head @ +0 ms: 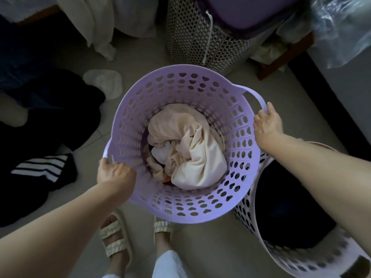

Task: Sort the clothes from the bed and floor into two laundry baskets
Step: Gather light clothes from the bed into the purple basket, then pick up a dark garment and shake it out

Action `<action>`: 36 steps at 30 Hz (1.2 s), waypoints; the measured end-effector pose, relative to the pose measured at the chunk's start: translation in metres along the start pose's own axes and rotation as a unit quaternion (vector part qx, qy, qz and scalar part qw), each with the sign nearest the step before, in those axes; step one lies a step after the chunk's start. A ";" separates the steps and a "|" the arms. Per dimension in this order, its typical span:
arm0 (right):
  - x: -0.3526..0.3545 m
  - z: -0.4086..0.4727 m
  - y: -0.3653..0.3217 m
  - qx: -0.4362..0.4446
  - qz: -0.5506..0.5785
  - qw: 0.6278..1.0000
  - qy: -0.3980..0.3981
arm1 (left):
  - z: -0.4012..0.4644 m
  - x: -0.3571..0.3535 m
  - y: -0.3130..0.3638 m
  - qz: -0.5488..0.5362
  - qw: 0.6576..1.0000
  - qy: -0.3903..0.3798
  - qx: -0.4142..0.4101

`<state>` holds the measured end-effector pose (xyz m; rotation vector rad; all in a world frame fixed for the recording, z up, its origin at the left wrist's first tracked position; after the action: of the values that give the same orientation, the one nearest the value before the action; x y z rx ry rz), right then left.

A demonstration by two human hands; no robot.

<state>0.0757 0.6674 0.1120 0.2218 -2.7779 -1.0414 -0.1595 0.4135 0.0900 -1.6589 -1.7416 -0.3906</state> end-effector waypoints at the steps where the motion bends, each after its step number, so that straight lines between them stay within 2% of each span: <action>1: -0.007 0.002 0.000 0.000 0.002 1.000 -0.004 | 0.002 0.000 0.007 0.001 1.000 -0.004 -0.003; 6: -0.030 0.014 -0.008 0.000 0.004 1.000 -0.008 | 0.011 -0.001 0.033 0.012 1.000 -0.015 -0.015; 12: -0.045 0.018 -0.028 0.010 0.012 1.000 -0.024 | 0.010 -0.014 0.033 0.022 0.999 -0.028 -0.015; 20: -0.030 0.013 -0.032 -0.008 0.076 0.997 -0.012 | 0.003 -0.013 0.031 0.026 0.999 -0.032 -0.026; 27: 0.015 -0.004 -0.031 0.005 0.181 0.983 0.035 | 0.002 0.017 0.026 -0.042 0.998 0.030 -0.025; 32: 0.060 -0.019 -0.034 0.035 0.234 0.965 0.116 | -0.010 0.038 0.015 -0.128 0.989 0.074 -0.029; 36: 0.103 -0.038 -0.038 0.057 0.281 0.938 0.192 | -0.026 0.052 -0.008 -0.151 0.984 0.092 -0.019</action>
<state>-0.0141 0.5943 0.1259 -0.3116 -2.3257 -0.6116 -0.1572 0.4345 0.1447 -1.3377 -1.8550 -0.6979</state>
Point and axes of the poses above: each hand's wrist, its own z-axis towards the middle knuckle, its own x-axis out of the back of the hand, y = z × x, the point moved 8 cm from there along z, towards the middle knuckle, and after that the axes turned 7 degrees about y, right-handed, at the moved point
